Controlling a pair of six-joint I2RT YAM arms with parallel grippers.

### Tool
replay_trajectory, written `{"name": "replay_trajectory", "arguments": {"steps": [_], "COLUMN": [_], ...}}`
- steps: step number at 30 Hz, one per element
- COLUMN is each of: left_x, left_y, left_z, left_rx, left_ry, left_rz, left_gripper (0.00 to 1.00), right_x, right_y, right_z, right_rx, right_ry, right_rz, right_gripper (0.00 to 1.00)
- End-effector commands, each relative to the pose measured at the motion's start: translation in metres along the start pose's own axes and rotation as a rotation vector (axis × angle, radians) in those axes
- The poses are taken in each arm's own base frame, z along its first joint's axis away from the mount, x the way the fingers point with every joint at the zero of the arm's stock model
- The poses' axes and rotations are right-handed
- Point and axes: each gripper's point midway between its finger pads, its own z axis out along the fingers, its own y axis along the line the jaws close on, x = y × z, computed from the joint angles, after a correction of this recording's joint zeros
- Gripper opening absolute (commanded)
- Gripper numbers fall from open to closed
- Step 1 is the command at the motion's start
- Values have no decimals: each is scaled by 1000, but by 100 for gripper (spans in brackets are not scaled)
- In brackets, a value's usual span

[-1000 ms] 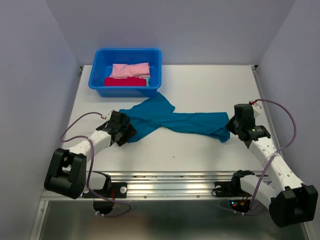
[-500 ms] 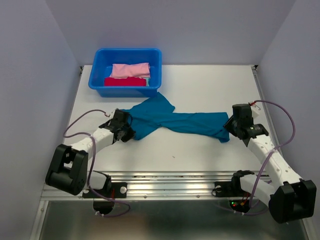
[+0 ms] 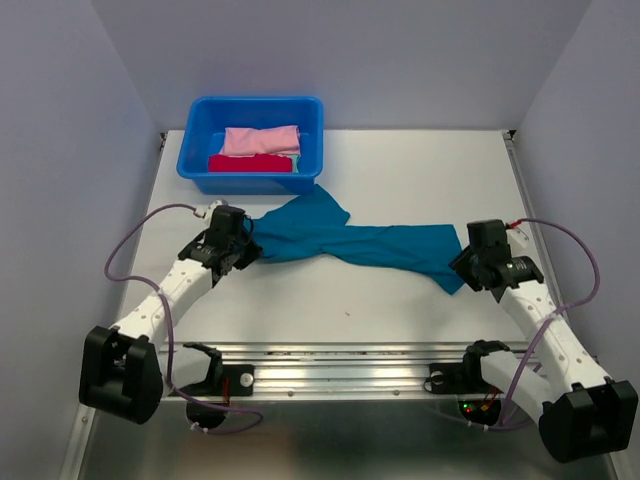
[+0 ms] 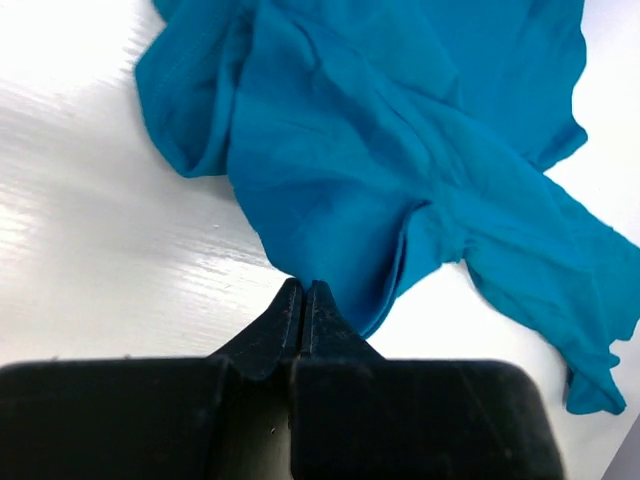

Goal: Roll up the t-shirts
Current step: Flatten out the T-shirt at the center of the board.

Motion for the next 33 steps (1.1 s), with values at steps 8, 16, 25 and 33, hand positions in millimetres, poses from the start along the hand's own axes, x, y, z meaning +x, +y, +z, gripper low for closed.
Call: {"name": "replay_trajectory", "arguments": {"steps": [8,16,25,33], "left_x": [-43,-35,-38,-35], "left_y": [24,22,19,16], "left_z": [-43,-32,-34,-27], "left_rx": [-8,-1,6,14], "left_ry": [-181,-132,-137,-115], "left_rz": [-121,-97,-76,-74], "left_gripper": [0,0,0,0], "right_x": [62,53,58,82], "right_y": [17,28,12,-11], "right_z": [16,22,21,10], "right_rx": [-138,-183,-107,-44], "right_ry": [236,183,192,293], "right_rz": [140,281,244,184], "right_gripper": [46,46,46,45]}}
